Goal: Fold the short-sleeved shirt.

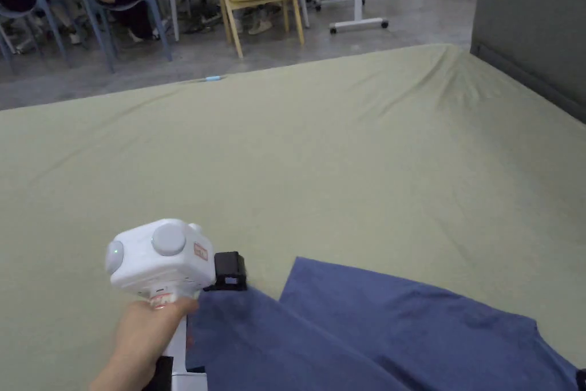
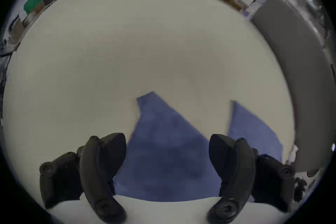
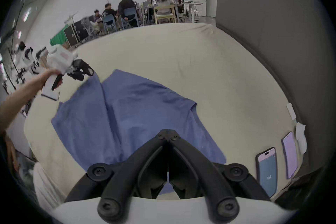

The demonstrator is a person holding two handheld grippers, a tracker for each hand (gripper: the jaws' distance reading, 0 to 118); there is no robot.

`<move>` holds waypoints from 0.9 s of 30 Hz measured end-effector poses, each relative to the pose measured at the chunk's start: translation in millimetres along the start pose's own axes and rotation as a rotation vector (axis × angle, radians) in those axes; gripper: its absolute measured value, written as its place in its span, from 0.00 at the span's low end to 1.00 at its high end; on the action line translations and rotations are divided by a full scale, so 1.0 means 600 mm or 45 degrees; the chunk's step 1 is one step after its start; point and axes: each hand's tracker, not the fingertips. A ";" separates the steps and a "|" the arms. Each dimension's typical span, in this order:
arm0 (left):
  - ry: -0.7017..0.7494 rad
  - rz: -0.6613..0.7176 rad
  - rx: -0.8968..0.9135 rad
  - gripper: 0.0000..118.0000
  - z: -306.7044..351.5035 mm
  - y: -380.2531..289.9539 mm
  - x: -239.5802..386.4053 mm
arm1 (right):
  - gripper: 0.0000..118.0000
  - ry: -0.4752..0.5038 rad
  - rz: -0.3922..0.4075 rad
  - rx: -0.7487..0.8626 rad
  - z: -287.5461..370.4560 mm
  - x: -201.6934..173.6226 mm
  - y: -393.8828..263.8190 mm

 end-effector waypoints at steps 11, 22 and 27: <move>-0.056 -0.289 0.198 0.00 0.068 -0.090 0.008 | 0.02 0.080 -0.016 -0.086 -0.042 0.003 -0.023; -0.234 -0.013 0.628 0.00 0.324 -0.298 -0.040 | 1.00 0.236 0.076 -0.291 -0.200 -0.054 0.229; -0.261 0.051 0.603 0.00 0.308 -0.306 -0.035 | 0.74 -0.004 0.123 -0.535 -0.429 -0.085 0.244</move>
